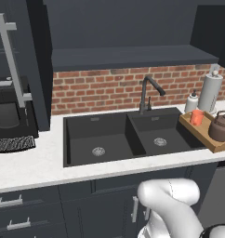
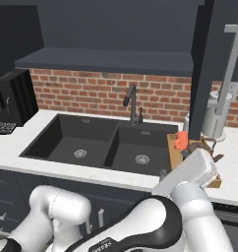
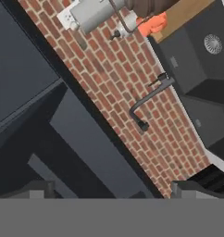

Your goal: Pick the kettle from the counter and place it on the tray. Then pick the mug from the cabinet and place it on the tray. Then close the cabinet doors.

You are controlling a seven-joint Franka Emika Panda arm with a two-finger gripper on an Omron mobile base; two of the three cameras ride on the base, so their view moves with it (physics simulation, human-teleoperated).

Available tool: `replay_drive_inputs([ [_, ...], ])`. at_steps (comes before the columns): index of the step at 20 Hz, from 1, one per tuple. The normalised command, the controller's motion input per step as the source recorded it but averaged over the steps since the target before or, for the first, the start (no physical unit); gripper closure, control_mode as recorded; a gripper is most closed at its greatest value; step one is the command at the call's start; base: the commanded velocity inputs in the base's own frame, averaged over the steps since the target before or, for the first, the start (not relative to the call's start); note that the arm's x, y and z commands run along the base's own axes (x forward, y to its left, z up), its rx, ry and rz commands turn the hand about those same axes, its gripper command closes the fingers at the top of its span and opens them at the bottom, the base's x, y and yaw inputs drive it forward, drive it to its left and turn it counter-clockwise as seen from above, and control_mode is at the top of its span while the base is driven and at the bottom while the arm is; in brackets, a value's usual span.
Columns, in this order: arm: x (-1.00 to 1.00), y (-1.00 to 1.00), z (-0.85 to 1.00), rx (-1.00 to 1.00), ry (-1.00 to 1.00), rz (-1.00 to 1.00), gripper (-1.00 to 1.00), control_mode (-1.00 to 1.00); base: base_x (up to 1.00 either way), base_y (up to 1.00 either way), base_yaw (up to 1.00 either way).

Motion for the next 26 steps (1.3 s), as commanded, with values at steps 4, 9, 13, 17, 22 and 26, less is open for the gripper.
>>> replay_drive_inputs([
  [4,0.37,-0.53,0.01,0.15,0.0,0.08,-1.0,-1.0,0.0,0.0,0.0],
  [9,0.28,-0.42,0.2,0.08,0.0,0.11,-1.0,-1.0,0.0,0.0,0.0],
  [13,0.26,-0.29,0.27,0.01,0.0,0.11,-1.0,-1.0,0.0,0.0,0.0],
  [17,0.19,-0.23,0.26,0.0,0.0,0.1,-1.0,-1.0,0.0,0.0,0.0],
  [22,0.13,-0.07,0.32,0.0,0.0,0.09,-1.0,-1.0,0.0,0.0,0.0],
  [26,0.0,0.09,0.35,0.0,-0.04,0.09,-1.0,-1.0,0.0,0.0,0.0],
])
